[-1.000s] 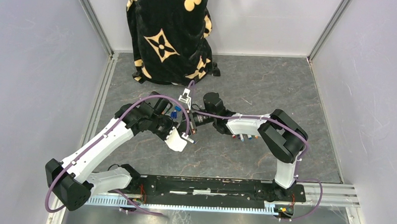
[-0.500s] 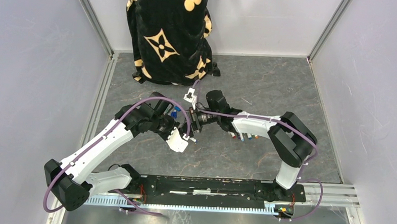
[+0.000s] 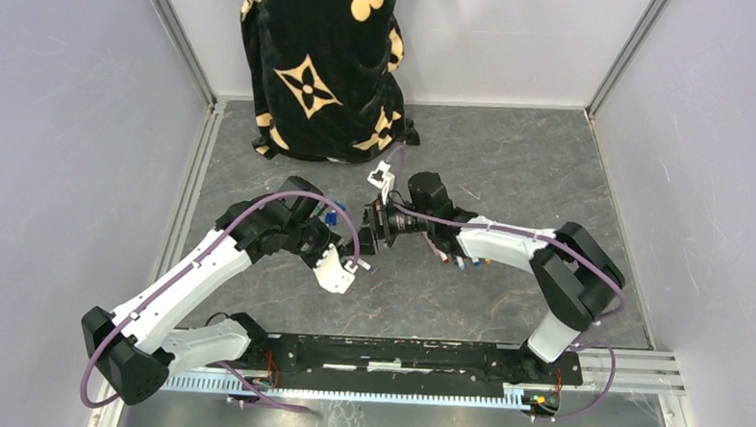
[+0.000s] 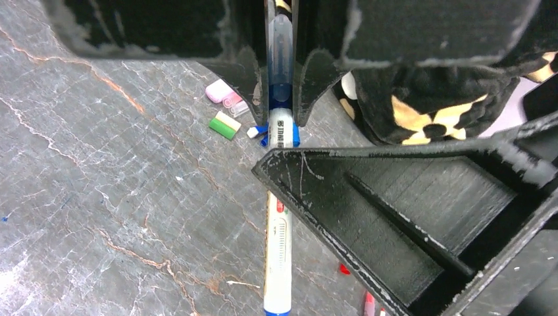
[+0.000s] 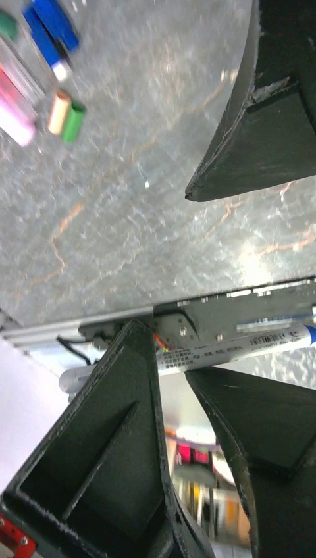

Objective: Open the pen caps

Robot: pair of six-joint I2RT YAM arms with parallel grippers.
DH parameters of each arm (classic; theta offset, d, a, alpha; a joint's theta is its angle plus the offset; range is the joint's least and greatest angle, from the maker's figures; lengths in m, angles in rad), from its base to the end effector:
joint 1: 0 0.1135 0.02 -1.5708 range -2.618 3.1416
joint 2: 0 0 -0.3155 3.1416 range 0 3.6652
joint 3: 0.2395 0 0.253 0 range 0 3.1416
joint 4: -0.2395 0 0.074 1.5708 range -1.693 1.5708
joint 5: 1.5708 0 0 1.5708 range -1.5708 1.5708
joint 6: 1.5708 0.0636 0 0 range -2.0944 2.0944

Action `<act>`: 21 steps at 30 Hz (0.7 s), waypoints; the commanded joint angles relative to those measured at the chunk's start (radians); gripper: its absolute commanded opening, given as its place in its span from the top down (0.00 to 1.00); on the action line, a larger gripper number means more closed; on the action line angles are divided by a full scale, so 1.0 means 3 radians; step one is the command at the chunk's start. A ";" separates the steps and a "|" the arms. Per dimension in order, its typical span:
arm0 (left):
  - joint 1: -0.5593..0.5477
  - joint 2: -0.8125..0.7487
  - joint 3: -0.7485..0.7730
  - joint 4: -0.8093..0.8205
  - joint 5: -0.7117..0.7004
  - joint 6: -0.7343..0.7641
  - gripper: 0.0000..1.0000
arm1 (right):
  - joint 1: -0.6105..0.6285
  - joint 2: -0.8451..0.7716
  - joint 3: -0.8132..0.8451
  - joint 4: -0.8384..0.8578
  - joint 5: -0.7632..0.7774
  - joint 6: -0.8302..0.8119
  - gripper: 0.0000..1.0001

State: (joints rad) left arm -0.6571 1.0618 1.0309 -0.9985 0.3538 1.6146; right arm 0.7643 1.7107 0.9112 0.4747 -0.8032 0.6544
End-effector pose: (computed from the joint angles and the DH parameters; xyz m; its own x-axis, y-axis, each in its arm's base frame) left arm 0.1312 -0.1290 0.3269 0.7434 0.6101 -0.2741 0.6466 -0.5507 0.5278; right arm 0.2501 0.3032 0.2538 -0.7749 -0.1574 -0.6122 -0.6316 0.1577 0.7591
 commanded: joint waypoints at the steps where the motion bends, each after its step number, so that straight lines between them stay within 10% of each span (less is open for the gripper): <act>1: -0.0014 -0.0087 0.0073 -0.0037 -0.0042 0.0228 0.98 | -0.0013 -0.0490 0.0236 -0.0995 0.0838 -0.0933 0.02; 14: -0.0014 -0.0125 0.0059 -0.0036 -0.0060 0.0351 0.98 | -0.0147 -0.0513 -0.0455 0.0855 0.0017 0.0385 0.02; 21: -0.0015 -0.0083 0.0076 -0.0041 -0.0065 0.0358 0.98 | 0.0266 -0.0415 0.0075 -0.0009 0.0075 -0.0294 0.02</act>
State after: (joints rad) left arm -0.6571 1.0405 1.0309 -1.0012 0.3397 1.6772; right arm 0.7902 1.5776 0.8280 0.4942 -0.7544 0.6373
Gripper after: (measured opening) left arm 0.138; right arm 0.982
